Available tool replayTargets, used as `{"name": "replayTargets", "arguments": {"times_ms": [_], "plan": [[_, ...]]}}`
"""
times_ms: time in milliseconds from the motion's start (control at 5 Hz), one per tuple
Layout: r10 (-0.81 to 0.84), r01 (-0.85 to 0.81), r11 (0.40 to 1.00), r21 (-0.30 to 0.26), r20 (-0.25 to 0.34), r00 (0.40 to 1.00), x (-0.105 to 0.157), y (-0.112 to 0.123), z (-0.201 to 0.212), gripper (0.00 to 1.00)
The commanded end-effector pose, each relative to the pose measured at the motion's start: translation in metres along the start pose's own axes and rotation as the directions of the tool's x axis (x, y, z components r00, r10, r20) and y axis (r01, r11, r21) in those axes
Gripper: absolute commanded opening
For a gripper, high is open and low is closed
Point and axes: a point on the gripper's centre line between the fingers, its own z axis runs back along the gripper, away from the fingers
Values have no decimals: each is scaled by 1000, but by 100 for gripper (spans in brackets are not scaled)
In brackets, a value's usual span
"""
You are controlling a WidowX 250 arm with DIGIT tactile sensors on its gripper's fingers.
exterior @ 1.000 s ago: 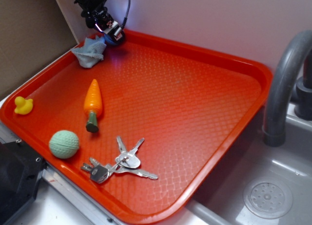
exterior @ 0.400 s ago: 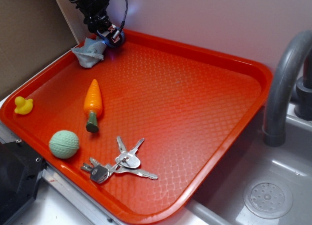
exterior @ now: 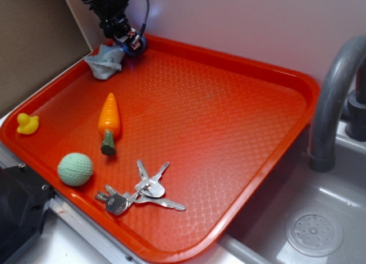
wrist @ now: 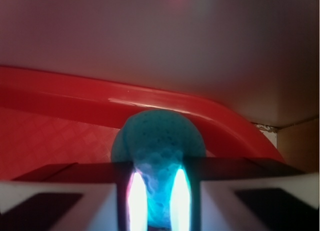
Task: Grab the blue ball.
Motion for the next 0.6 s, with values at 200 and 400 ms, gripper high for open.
{"name": "replayTargets", "arguments": {"times_ms": [200,400], "plan": [[-31,23,994,-109,-69,997,3,-38,76,0],[-54,2,968,-250,-203,978,-16,-56,138,0]]}}
